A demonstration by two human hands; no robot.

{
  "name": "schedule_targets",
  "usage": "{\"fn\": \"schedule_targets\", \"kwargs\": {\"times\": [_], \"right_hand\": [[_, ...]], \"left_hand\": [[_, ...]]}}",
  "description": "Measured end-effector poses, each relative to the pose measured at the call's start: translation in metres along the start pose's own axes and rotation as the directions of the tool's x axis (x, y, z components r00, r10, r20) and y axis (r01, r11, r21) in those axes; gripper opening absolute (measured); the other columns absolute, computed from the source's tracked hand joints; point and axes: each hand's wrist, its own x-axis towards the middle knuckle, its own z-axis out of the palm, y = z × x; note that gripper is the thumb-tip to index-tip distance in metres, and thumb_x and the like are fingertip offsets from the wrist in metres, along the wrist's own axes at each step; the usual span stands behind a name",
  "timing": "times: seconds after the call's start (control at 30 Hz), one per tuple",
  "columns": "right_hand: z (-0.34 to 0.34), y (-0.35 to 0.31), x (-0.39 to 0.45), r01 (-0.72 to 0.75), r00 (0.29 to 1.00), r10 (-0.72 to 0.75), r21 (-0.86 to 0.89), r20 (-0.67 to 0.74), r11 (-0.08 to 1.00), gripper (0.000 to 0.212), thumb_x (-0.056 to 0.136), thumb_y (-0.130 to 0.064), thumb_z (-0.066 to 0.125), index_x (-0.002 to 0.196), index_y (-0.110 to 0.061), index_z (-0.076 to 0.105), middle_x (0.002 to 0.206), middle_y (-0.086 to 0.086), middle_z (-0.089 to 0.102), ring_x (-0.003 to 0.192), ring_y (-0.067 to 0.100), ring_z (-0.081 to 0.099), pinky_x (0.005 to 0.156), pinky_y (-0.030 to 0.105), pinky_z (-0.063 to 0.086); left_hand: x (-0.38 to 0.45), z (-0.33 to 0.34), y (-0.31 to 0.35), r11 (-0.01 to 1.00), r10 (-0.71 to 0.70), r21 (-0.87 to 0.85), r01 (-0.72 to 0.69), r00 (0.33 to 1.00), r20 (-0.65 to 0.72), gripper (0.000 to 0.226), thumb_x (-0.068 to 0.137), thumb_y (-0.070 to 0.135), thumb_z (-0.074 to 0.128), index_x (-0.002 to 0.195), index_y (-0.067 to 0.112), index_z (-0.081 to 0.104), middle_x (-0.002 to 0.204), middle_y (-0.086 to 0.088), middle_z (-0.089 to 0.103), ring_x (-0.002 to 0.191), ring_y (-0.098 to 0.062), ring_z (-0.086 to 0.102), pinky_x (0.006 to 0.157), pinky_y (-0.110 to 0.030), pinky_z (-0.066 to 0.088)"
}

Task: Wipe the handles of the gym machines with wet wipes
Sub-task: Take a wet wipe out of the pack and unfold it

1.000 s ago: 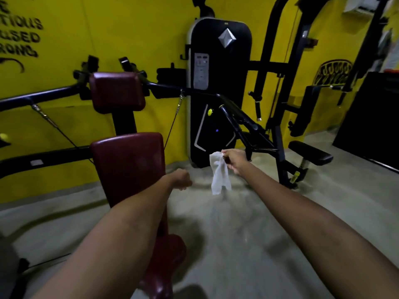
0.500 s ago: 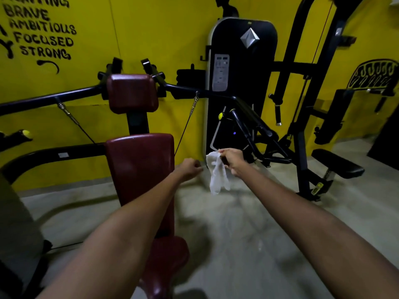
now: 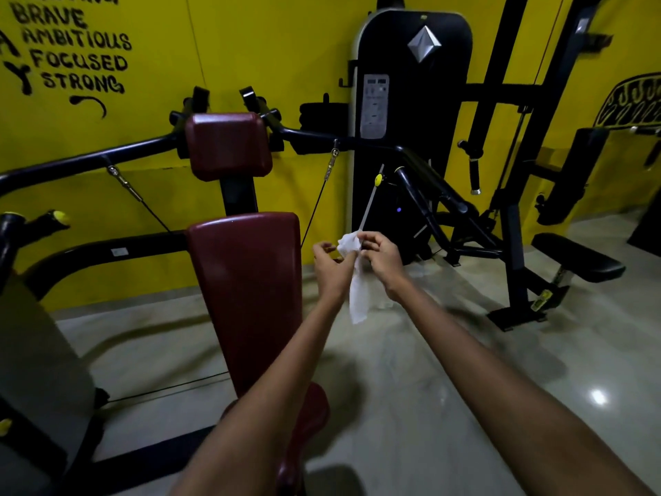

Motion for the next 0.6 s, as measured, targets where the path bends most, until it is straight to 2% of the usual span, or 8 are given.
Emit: {"fn": "schedule_targets", "kwargs": {"times": [0.07,0.13,0.23,0.3,0.37,0.43,0.53,0.6], "right_hand": [[0.002,0.002,-0.008,0.041,0.999,-0.040,-0.012,0.032,0.999,0.042,0.083,0.014,0.041,0.107,-0.016,0.059,0.123,0.010,0.059,0.116,0.017,0.054,0.092,0.024,0.046],[0.002,0.001,-0.016,0.080,0.995,-0.079,-0.015,0.056,0.997,0.049,0.081,0.017,0.038,0.115,-0.013,0.057,0.129,0.009,0.055,0.122,0.016,0.050,0.098,0.028,0.045],[-0.005,-0.002,-0.022,0.112,0.991,-0.108,-0.055,0.080,0.992,0.050,0.082,0.016,0.040,0.122,-0.011,0.055,0.130,0.006,0.053,0.122,0.010,0.047,0.096,0.022,0.045],[-0.008,-0.003,-0.023,0.125,0.991,-0.121,-0.069,0.061,0.990,0.044,0.084,0.011,0.049,0.121,-0.014,0.055,0.129,0.004,0.054,0.121,0.008,0.048,0.097,0.023,0.044],[-0.012,-0.003,-0.025,0.152,0.988,-0.149,-0.071,0.036,0.986,0.042,0.083,0.006,0.059,0.118,-0.016,0.056,0.127,0.004,0.056,0.118,0.009,0.051,0.095,0.027,0.048],[-0.014,-0.003,-0.027,0.161,0.987,-0.162,-0.068,-0.013,0.985,0.043,0.080,0.008,0.062,0.118,-0.012,0.056,0.120,0.004,0.059,0.107,0.008,0.056,0.086,0.025,0.052],[-0.014,-0.002,-0.031,0.137,0.984,-0.143,-0.053,-0.110,0.989,0.043,0.077,0.011,0.061,0.115,-0.009,0.058,0.114,0.006,0.061,0.105,0.011,0.058,0.083,0.023,0.052],[-0.013,0.001,-0.030,0.118,0.987,-0.124,-0.063,-0.103,0.991,0.047,0.077,0.011,0.059,0.118,-0.012,0.056,0.114,0.008,0.060,0.108,0.015,0.057,0.084,0.025,0.051]], "left_hand": [[-0.009,0.002,-0.008,0.999,0.032,0.020,-0.032,0.999,-0.006,0.035,0.083,0.018,0.071,0.111,0.004,0.053,0.106,-0.003,0.054,0.092,-0.013,0.054,0.067,-0.013,0.042],[-0.015,0.003,-0.018,0.994,0.095,0.046,-0.095,0.995,0.007,0.028,0.084,0.020,0.070,0.105,0.003,0.062,0.101,-0.003,0.059,0.092,-0.014,0.057,0.071,-0.014,0.043],[-0.017,0.001,-0.026,0.980,0.171,0.099,-0.171,0.985,0.008,0.019,0.085,0.015,0.069,0.099,0.001,0.068,0.095,-0.005,0.063,0.089,-0.018,0.062,0.078,-0.025,0.049],[-0.017,-0.001,-0.026,0.975,0.195,0.117,-0.190,0.981,-0.026,0.016,0.086,0.011,0.067,0.096,0.000,0.069,0.096,-0.012,0.065,0.085,-0.019,0.061,0.077,-0.023,0.049],[-0.015,-0.004,-0.022,0.978,0.189,0.103,-0.181,0.979,-0.076,0.014,0.087,0.010,0.065,0.094,-0.001,0.069,0.095,-0.015,0.065,0.080,-0.015,0.058,0.070,-0.012,0.045],[-0.017,-0.007,-0.017,0.988,0.152,0.050,-0.149,0.985,-0.086,0.010,0.088,0.007,0.062,0.095,0.001,0.067,0.091,-0.010,0.065,0.075,-0.009,0.057,0.064,-0.005,0.042],[-0.022,-0.014,-0.013,0.990,0.137,-0.032,-0.139,0.990,-0.036,0.014,0.086,-0.004,0.059,0.094,0.007,0.055,0.085,0.003,0.059,0.076,0.002,0.056,0.065,-0.007,0.045],[-0.020,-0.019,-0.015,0.985,0.171,0.017,-0.172,0.983,0.067,0.017,0.083,-0.010,0.055,0.088,0.006,0.054,0.089,0.006,0.059,0.081,0.001,0.056,0.066,-0.009,0.043]]}}
